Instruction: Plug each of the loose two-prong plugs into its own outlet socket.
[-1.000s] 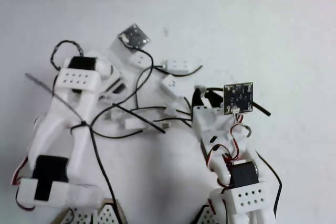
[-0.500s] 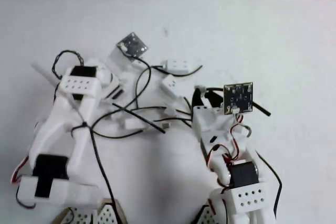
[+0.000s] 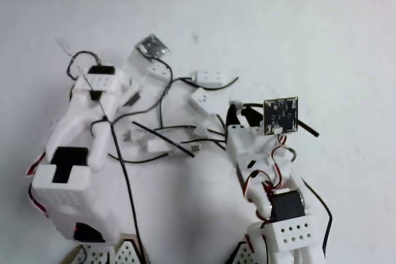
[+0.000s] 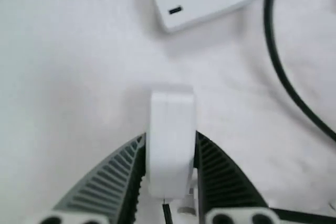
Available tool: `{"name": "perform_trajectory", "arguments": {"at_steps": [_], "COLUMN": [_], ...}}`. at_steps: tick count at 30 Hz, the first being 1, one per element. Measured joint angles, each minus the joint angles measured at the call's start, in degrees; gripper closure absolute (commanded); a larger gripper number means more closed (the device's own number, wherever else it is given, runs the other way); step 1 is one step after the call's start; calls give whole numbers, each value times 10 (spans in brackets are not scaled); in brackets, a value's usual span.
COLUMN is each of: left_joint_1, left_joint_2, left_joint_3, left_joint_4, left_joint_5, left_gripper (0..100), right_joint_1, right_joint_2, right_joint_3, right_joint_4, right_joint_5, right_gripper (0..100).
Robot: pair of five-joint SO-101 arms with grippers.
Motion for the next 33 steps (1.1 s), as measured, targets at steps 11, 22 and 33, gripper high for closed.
{"name": "perform_trajectory", "arguments": {"at_steps": [11, 22, 33], "left_joint_1": [7, 55, -14], "left_joint_2": [0, 0, 0], "left_joint_3": [-52, -55, -71], "left_joint_4": [120, 135, 77], "left_joint_5": [2, 64, 91], "left_gripper": [944, 732, 732], "right_joint_1": [0, 0, 0], "right_joint_2": [0, 0, 0], "right_joint_3": [0, 0, 0], "right_joint_4": [0, 0, 0], "right_joint_5": [0, 0, 0], "right_gripper": [981, 981, 981]}}
